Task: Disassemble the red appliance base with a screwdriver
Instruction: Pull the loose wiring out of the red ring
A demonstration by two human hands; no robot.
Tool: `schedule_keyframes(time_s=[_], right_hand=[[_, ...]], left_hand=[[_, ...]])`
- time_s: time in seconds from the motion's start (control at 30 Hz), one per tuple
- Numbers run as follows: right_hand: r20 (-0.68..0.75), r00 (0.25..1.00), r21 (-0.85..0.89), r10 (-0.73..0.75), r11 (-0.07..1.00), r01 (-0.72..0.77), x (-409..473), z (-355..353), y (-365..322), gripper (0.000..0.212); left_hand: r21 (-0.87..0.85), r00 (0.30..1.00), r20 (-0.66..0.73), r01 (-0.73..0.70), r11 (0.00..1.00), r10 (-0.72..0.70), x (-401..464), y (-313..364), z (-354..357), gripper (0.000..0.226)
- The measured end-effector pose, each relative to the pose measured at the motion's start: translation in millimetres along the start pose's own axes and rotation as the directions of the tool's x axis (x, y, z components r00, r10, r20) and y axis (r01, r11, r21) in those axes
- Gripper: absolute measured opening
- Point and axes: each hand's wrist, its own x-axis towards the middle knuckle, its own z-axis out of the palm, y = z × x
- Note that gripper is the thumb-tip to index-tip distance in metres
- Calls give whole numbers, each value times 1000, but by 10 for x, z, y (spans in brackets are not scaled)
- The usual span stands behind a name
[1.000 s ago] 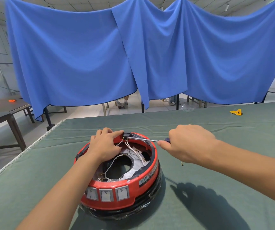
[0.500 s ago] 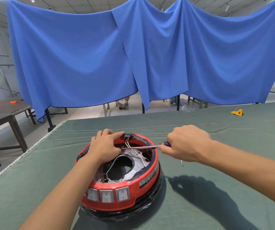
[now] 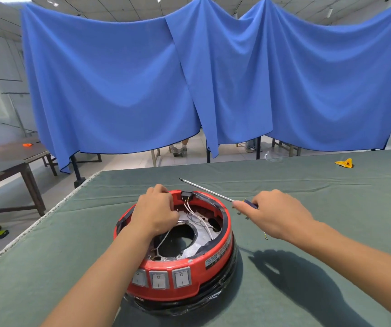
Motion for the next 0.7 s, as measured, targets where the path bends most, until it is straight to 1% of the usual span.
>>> schedule_keyframes(time_s=[0.07, 0.1, 0.2, 0.33, 0.43, 0.57, 0.7], right_hand=[[3, 999, 114, 52, 992, -52, -13, 80, -75, 69], [11, 997, 174, 78, 982, -79, -19, 123, -109, 69], [52, 986, 344, 161, 924, -169, -46, 273, -170, 70], [25, 976, 397, 216, 894, -207, -90, 406, -178, 71], [70, 972, 490, 223, 841, -228, -65, 413, -175, 74], [95, 975, 538, 203, 813, -222, -52, 405, -160, 75], [123, 972, 581, 199, 780, -233, -83, 433, -111, 74]], left_hand=[[167, 998, 43, -49, 985, 42, -14, 30, 15, 21], [223, 997, 59, -57, 973, 45, -22, 50, 13, 25], [316, 995, 81, -78, 946, 55, -43, 78, 4, 28], [400, 992, 118, -95, 911, 51, -52, 93, -6, 26], [450, 990, 129, -116, 886, 64, -47, 99, -4, 23], [481, 992, 101, -119, 868, 81, -24, 65, 29, 22], [375, 998, 27, -61, 925, 55, -2, 68, 12, 17]])
